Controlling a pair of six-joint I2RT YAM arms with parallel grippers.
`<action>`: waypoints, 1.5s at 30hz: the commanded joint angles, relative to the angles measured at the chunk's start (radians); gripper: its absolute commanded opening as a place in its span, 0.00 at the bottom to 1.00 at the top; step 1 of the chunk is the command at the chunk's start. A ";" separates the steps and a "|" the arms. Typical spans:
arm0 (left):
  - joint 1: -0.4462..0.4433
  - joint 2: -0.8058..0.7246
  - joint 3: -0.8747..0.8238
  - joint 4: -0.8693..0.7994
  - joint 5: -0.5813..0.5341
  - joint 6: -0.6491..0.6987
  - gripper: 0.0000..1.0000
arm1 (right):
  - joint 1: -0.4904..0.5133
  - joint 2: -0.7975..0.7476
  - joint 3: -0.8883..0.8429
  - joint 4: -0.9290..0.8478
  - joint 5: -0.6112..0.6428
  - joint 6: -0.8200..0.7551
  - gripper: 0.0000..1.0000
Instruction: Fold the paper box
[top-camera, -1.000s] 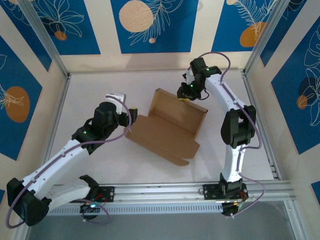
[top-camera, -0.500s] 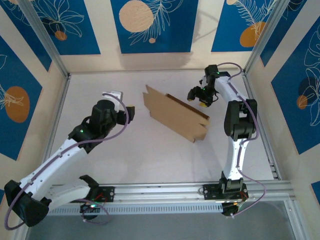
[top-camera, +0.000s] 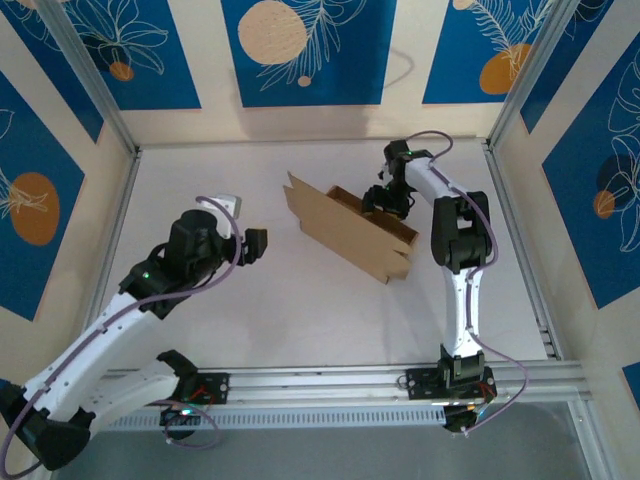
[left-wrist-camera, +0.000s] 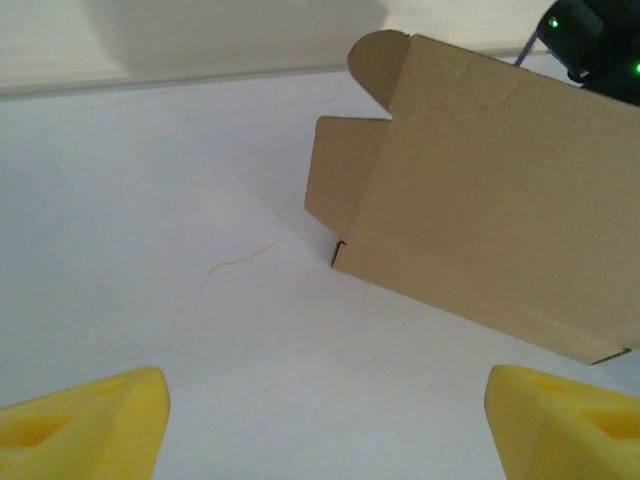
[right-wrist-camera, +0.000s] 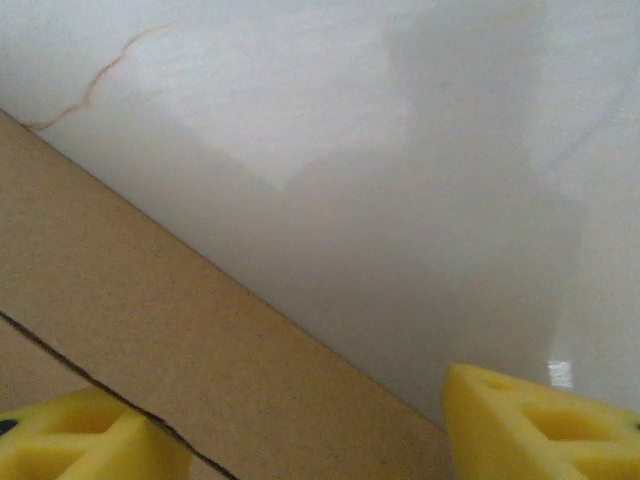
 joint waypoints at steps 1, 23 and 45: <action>0.007 0.007 0.009 -0.033 -0.043 -0.026 0.82 | -0.043 -0.080 -0.077 0.033 -0.056 0.125 0.60; 0.010 -0.017 -0.010 -0.002 -0.172 -0.154 0.87 | 0.248 -0.736 -1.031 0.612 -0.193 0.849 0.81; 0.025 -0.039 -0.058 0.041 -0.139 -0.029 0.90 | 0.022 -0.544 -0.611 0.393 0.142 0.080 0.94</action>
